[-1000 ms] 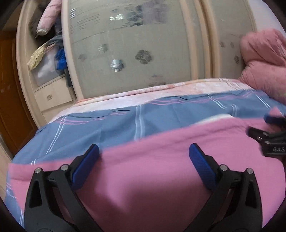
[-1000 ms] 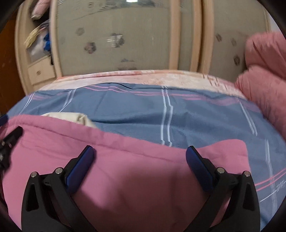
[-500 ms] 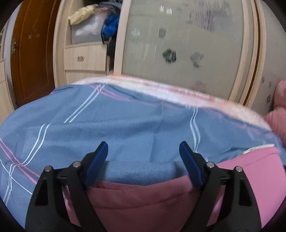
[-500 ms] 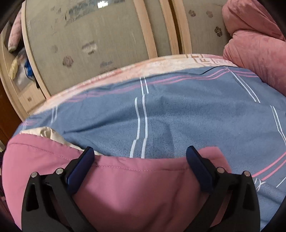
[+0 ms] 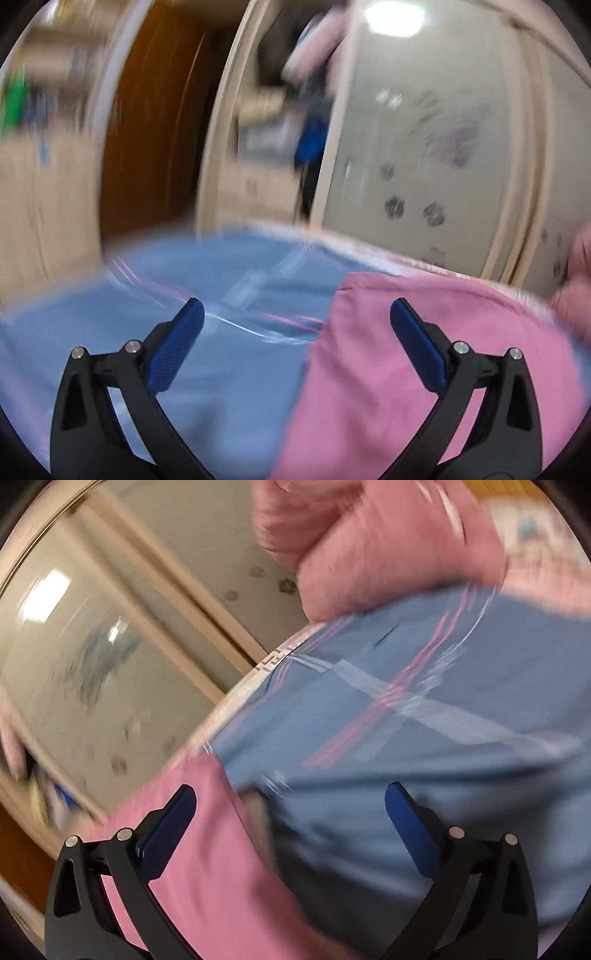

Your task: Fold large clothes

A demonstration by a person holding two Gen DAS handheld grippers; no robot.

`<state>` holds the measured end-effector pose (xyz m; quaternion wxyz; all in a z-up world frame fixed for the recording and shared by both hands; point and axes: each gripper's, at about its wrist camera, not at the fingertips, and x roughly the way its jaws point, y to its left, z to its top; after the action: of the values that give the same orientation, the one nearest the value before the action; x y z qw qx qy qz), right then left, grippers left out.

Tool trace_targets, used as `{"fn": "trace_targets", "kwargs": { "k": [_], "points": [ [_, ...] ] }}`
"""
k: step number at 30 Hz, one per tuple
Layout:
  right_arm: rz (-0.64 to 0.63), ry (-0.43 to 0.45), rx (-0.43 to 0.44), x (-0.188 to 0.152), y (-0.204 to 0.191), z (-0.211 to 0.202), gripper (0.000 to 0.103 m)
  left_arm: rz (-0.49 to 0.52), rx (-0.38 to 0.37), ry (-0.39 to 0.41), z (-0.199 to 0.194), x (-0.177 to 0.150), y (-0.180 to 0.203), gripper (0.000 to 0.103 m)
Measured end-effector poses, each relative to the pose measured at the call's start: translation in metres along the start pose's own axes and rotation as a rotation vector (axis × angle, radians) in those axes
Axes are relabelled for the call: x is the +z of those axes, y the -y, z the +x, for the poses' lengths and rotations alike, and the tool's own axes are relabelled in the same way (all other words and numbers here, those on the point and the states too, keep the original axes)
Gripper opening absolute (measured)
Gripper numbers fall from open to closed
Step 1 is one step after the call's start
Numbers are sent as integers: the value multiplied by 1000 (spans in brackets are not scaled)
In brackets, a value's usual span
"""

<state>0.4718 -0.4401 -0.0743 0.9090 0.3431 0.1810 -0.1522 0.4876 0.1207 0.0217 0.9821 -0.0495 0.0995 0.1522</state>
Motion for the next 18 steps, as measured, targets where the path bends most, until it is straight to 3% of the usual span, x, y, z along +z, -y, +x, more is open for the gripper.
{"fn": "trace_targets", "kwargs": {
  "k": [2,4,6,8,12,15,18],
  "points": [
    [-80,4,-11,-19,18,-48,102,98,3,60,-54,-11,-5,101],
    [-60,-42,18,-40,38,-91,102,158,-44,105,-118,-37,-11,101],
    [-102,-118,-1,-50,36,-128,102,178,-80,51,-152,-53,-8,101],
    [-199,-140,18,-57,17,-156,102,245,-83,-32,-178,-61,4,101],
    [-457,-62,112,-108,-25,-244,102,192,-115,-46,-228,-68,3,101],
    [-517,-62,141,-144,-39,-280,102,157,-157,-77,-263,-77,0,101],
    [-576,-93,113,-180,-40,-306,102,115,-160,-130,-288,-97,-6,101]
  ]
}}
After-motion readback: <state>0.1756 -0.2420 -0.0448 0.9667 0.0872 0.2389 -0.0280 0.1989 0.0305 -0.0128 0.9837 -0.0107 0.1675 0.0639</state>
